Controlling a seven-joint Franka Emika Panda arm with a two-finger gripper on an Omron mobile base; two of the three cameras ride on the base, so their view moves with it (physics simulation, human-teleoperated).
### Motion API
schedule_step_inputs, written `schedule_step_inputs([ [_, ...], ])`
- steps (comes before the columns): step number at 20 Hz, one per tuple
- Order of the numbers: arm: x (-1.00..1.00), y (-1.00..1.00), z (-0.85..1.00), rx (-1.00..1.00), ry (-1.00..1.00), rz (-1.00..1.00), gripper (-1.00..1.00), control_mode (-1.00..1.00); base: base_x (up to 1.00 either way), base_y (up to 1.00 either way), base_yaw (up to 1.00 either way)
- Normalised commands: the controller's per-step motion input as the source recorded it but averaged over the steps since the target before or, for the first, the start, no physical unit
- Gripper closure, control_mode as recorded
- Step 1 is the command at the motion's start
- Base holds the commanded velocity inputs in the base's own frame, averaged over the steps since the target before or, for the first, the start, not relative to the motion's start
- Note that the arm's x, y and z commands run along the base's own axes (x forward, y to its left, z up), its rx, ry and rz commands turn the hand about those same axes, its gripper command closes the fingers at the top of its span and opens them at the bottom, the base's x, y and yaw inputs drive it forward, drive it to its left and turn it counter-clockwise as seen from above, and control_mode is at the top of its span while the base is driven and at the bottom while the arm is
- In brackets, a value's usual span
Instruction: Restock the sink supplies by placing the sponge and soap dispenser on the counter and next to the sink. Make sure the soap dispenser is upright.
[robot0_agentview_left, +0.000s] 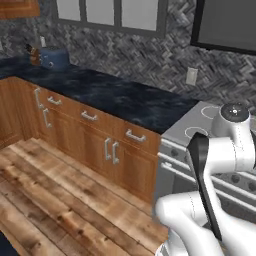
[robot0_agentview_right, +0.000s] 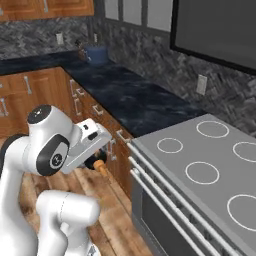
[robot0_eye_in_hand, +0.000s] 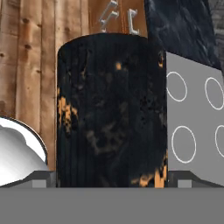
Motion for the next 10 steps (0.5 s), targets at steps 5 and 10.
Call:
schedule_step_inputs([
  [5,0.0,0.0,0.0,0.0,0.0,0.0,1.0,1.0,0.09,0.69,0.58],
  [10,0.0,0.0,0.0,0.0,0.0,0.0,1.0,1.0,0.11,0.4,0.58],
])
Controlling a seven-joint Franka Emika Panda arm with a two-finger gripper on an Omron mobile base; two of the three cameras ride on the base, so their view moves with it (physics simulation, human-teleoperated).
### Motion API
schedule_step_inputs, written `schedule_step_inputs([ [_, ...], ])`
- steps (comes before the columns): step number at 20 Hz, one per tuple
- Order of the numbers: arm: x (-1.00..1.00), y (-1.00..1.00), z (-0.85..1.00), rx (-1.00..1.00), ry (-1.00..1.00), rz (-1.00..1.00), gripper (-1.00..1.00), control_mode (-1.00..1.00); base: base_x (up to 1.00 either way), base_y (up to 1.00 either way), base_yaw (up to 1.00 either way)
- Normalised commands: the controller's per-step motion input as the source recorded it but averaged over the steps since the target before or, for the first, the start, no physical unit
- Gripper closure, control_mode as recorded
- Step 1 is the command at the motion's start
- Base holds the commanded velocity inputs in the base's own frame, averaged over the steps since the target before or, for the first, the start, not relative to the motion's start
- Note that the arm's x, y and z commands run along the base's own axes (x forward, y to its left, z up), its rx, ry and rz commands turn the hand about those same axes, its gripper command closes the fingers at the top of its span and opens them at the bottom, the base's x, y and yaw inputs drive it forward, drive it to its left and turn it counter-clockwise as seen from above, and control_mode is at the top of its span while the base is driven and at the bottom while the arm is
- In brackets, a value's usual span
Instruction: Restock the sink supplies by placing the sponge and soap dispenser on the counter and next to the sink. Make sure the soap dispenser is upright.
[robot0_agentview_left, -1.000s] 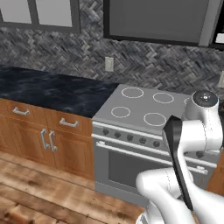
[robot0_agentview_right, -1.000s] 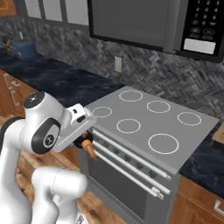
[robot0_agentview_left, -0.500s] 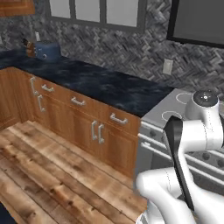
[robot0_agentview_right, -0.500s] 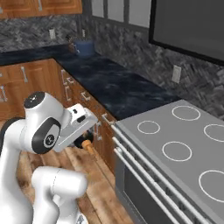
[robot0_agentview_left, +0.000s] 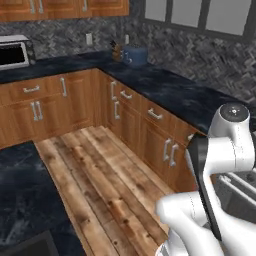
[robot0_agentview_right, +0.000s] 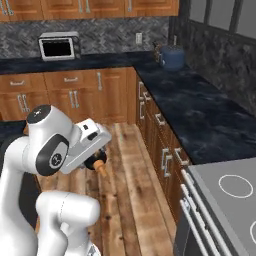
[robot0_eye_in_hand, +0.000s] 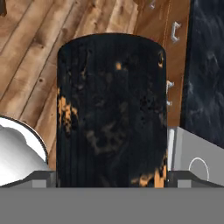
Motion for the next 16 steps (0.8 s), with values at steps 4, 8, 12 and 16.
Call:
schedule_step_inputs([
  [4,0.0,0.0,0.0,0.0,0.0,0.0,1.0,1.0,0.16,0.03,0.56],
  [8,0.0,0.0,0.0,0.0,0.0,0.0,1.0,1.0,0.23,0.09,0.56],
  [12,0.0,0.0,0.0,0.0,0.0,0.0,1.0,1.0,0.07,0.02,0.55],
  [16,0.0,0.0,0.0,0.0,0.0,0.0,1.0,1.0,0.0,0.0,0.51],
])
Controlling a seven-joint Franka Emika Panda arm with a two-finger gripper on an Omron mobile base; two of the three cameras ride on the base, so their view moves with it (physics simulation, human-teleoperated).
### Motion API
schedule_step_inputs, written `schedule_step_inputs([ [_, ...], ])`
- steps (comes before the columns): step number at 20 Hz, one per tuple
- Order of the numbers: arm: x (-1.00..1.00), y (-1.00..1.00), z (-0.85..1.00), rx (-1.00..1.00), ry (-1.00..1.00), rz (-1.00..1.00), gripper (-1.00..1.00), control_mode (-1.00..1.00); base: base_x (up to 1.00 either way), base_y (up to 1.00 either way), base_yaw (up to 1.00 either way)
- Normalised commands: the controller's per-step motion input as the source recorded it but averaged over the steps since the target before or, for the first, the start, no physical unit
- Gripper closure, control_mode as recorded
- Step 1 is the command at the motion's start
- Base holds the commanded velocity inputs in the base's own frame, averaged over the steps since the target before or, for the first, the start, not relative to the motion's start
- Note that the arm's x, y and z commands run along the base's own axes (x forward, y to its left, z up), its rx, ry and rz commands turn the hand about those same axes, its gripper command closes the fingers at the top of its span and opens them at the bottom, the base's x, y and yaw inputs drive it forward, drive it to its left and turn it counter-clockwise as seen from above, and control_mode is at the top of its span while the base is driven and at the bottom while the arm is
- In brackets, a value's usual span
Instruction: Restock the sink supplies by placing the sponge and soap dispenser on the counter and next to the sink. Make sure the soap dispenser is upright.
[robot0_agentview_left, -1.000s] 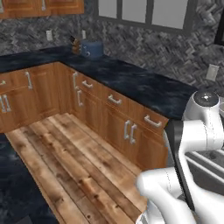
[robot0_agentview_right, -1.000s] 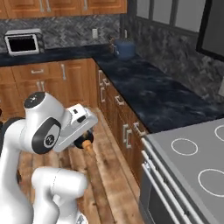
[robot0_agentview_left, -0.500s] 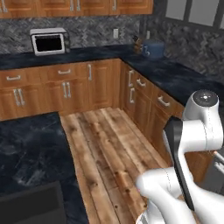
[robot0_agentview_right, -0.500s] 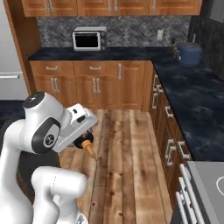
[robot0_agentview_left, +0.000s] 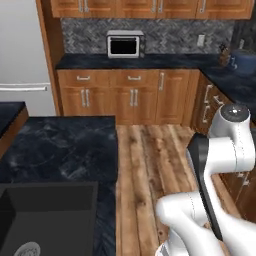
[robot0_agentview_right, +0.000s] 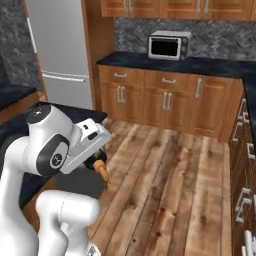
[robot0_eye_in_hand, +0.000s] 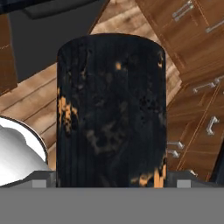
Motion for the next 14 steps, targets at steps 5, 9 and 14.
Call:
schedule_step_inputs([
  [5,0.0,0.0,0.0,0.0,0.0,0.0,1.0,1.0,0.0,0.0,0.52],
  [9,0.0,0.0,0.0,0.0,0.0,0.0,1.0,1.0,0.0,0.0,0.56],
  [14,0.0,0.0,0.0,0.0,0.0,0.0,1.0,1.0,0.0,-0.07,0.55],
])
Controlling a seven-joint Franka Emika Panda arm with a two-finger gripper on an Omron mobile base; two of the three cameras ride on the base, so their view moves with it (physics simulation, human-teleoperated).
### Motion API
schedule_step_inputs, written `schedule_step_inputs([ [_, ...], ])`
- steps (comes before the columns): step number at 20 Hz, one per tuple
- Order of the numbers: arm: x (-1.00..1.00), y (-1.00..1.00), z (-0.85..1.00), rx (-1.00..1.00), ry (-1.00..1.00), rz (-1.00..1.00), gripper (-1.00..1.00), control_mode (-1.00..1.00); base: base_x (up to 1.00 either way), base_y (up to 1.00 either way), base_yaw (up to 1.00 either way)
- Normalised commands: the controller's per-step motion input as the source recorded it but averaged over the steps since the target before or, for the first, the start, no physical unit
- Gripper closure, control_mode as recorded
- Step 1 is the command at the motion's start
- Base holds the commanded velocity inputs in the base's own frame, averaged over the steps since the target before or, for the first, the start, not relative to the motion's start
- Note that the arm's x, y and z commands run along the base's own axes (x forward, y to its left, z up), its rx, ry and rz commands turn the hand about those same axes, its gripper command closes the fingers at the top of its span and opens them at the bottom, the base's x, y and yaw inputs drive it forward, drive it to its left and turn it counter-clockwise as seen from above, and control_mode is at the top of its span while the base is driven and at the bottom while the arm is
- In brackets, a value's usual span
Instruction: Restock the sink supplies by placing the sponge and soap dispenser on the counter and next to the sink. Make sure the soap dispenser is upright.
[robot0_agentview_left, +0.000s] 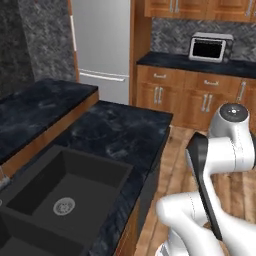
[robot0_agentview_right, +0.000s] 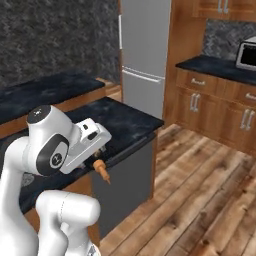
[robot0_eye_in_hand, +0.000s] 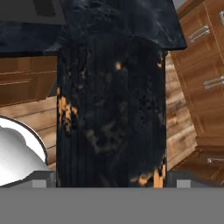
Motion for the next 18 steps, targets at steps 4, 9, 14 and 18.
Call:
schedule_step_inputs([
  [4,0.0,0.0,0.0,0.0,0.0,0.0,1.0,1.0,0.0,-0.39,0.46],
  [9,0.0,0.0,0.0,0.0,0.0,0.0,1.0,1.0,0.01,-0.39,0.46],
  [14,0.0,0.0,0.0,0.0,0.0,0.0,1.0,1.0,0.0,-0.39,0.47],
  [18,0.0,0.0,0.0,0.0,0.0,0.0,1.0,1.0,0.1,-0.44,0.48],
])
